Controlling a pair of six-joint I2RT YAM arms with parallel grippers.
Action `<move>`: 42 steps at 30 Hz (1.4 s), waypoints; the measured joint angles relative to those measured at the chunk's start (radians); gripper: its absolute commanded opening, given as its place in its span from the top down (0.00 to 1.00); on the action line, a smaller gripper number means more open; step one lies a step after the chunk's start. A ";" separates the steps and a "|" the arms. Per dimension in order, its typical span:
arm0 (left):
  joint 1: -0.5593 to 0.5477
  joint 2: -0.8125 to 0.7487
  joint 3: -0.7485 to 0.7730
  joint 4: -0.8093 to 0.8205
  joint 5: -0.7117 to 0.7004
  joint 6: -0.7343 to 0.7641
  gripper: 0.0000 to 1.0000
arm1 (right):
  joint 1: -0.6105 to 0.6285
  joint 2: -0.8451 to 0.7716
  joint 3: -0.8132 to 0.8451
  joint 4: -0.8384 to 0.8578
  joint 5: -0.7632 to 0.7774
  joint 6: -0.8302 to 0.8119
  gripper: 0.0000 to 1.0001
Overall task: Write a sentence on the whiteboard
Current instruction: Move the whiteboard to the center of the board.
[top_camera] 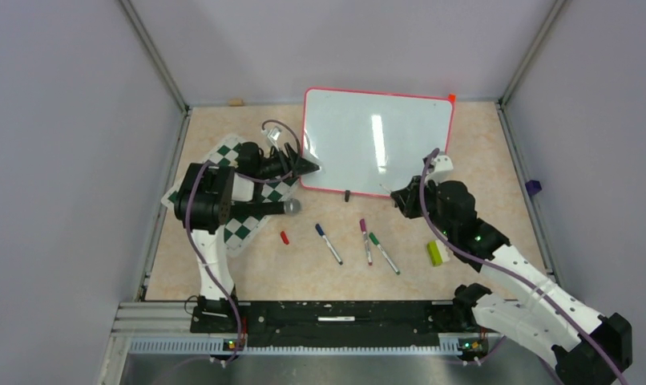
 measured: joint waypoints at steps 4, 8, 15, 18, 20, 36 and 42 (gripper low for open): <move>-0.013 -0.052 -0.025 -0.010 0.002 0.026 0.26 | -0.004 0.000 0.000 0.000 -0.002 0.001 1.00; -0.026 -0.110 -0.057 -0.038 0.002 0.056 0.26 | -0.006 -0.002 0.000 -0.001 -0.004 0.007 1.00; -0.064 -0.227 -0.136 -0.136 -0.022 0.135 0.25 | -0.011 -0.005 0.000 0.000 -0.009 0.016 1.00; -0.072 -0.263 -0.153 -0.185 -0.039 0.165 0.25 | -0.011 -0.005 0.000 0.000 -0.012 0.016 1.00; -0.072 -0.289 -0.162 -0.222 -0.060 0.190 0.23 | -0.011 -0.005 0.000 0.000 -0.014 0.017 1.00; -0.072 -0.536 -0.293 -0.411 -0.326 0.357 0.01 | -0.012 -0.005 0.000 -0.003 -0.018 0.018 1.00; -0.072 -0.569 -0.364 -0.371 -0.401 0.369 0.01 | -0.012 -0.005 0.001 -0.009 -0.018 0.004 1.00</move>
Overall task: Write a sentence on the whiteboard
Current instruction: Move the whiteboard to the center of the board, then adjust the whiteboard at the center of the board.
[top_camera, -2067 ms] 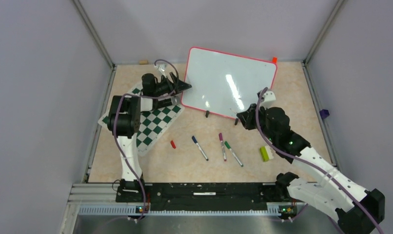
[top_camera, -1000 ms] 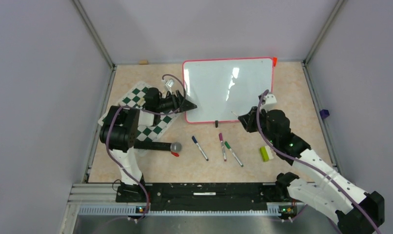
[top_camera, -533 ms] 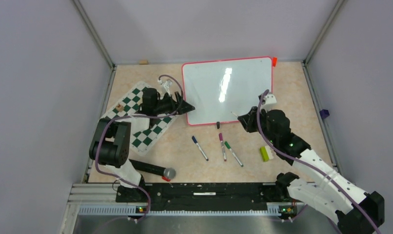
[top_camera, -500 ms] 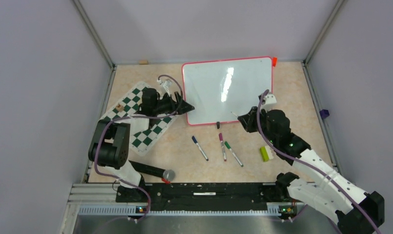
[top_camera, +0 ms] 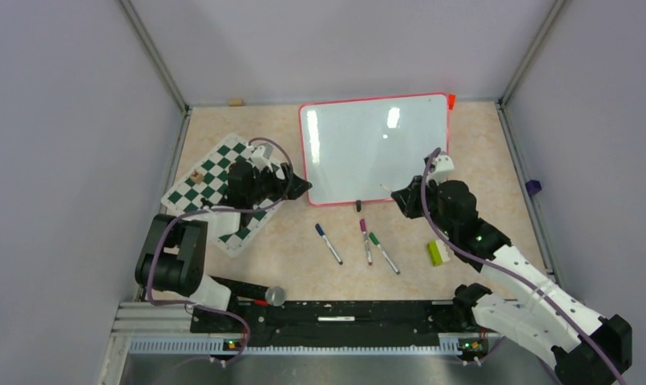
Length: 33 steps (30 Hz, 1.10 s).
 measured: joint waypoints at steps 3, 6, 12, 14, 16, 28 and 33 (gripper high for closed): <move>0.000 -0.043 -0.033 0.032 -0.061 -0.007 0.01 | 0.000 0.000 0.001 0.000 0.000 -0.006 1.00; 0.000 -0.099 -0.063 0.074 -0.125 -0.025 0.01 | 0.000 0.000 0.001 0.000 -0.001 -0.010 1.00; 0.001 -0.152 -0.119 0.162 -0.183 -0.042 0.01 | 0.000 0.001 0.014 -0.009 -0.001 -0.013 1.00; 0.001 -0.148 -0.119 0.164 -0.182 -0.040 0.02 | 0.000 0.000 0.014 -0.010 -0.002 -0.013 1.00; 0.001 -0.132 -0.111 0.163 -0.174 -0.038 0.03 | 0.000 0.000 0.014 -0.017 -0.003 -0.013 1.00; 0.001 -0.166 -0.105 0.078 -0.168 -0.004 0.04 | 0.000 -0.057 0.037 -0.147 -0.003 -0.007 1.00; 0.000 -0.216 -0.113 -0.026 -0.274 -0.030 0.01 | 0.000 -0.076 0.080 -0.267 -0.001 -0.001 1.00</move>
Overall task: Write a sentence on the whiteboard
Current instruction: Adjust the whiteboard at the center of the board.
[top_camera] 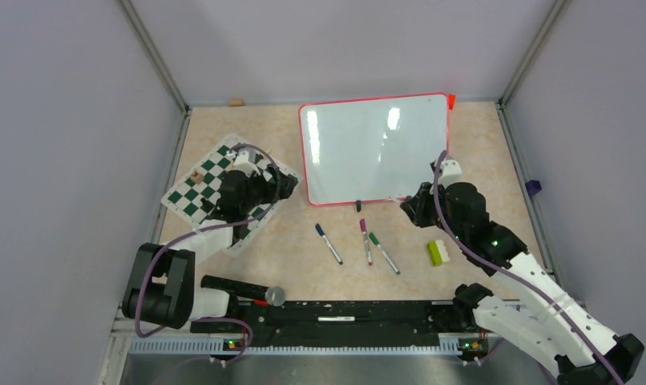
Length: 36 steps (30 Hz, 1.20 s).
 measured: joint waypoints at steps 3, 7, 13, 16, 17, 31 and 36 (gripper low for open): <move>0.000 -0.017 -0.004 -0.066 -0.116 -0.031 0.01 | 0.000 -0.033 0.006 -0.056 0.003 0.012 1.00; 0.003 -0.040 -0.039 -0.066 -0.185 -0.038 0.01 | -0.002 -0.117 0.005 -0.117 0.024 0.033 1.00; 0.004 -0.029 -0.039 -0.034 -0.057 0.001 0.03 | -0.003 -0.202 0.005 -0.170 0.043 0.050 1.00; 0.004 -0.010 -0.039 -0.003 0.011 0.021 0.06 | -0.003 -0.202 0.005 -0.176 0.047 0.054 1.00; 0.004 -0.003 -0.039 0.003 0.035 0.027 0.07 | -0.003 -0.199 0.005 -0.176 0.049 0.054 1.00; -0.007 0.153 0.055 0.148 0.266 0.034 0.02 | -0.004 -0.079 0.005 -0.083 0.047 0.016 1.00; -0.010 0.214 0.085 0.201 0.283 0.025 0.13 | -0.004 -0.056 0.005 0.008 0.047 -0.012 1.00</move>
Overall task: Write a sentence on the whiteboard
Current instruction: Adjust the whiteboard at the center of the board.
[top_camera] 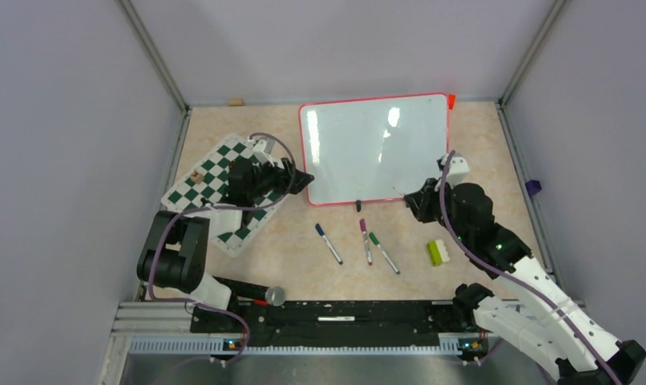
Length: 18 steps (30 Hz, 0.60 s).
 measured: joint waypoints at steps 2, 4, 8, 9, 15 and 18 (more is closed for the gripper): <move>-0.001 0.008 0.043 -0.035 -0.015 0.018 0.09 | 0.000 0.015 0.000 0.029 0.000 -0.012 1.00; -0.002 0.010 0.084 -0.053 -0.043 0.034 0.03 | 0.000 0.032 0.000 0.054 0.001 -0.021 1.00; -0.002 0.010 0.095 -0.033 -0.091 0.052 0.01 | 0.000 0.054 0.000 0.084 0.007 -0.039 1.00; -0.002 0.010 0.091 -0.033 -0.095 0.055 0.01 | 0.000 0.057 0.000 0.090 0.009 -0.040 1.00; -0.002 0.108 0.140 -0.028 0.017 0.058 0.01 | 0.000 0.074 0.000 0.117 0.019 -0.048 1.00; 0.000 0.180 0.156 0.009 0.088 0.037 0.01 | 0.000 0.078 0.000 0.122 0.019 -0.048 1.00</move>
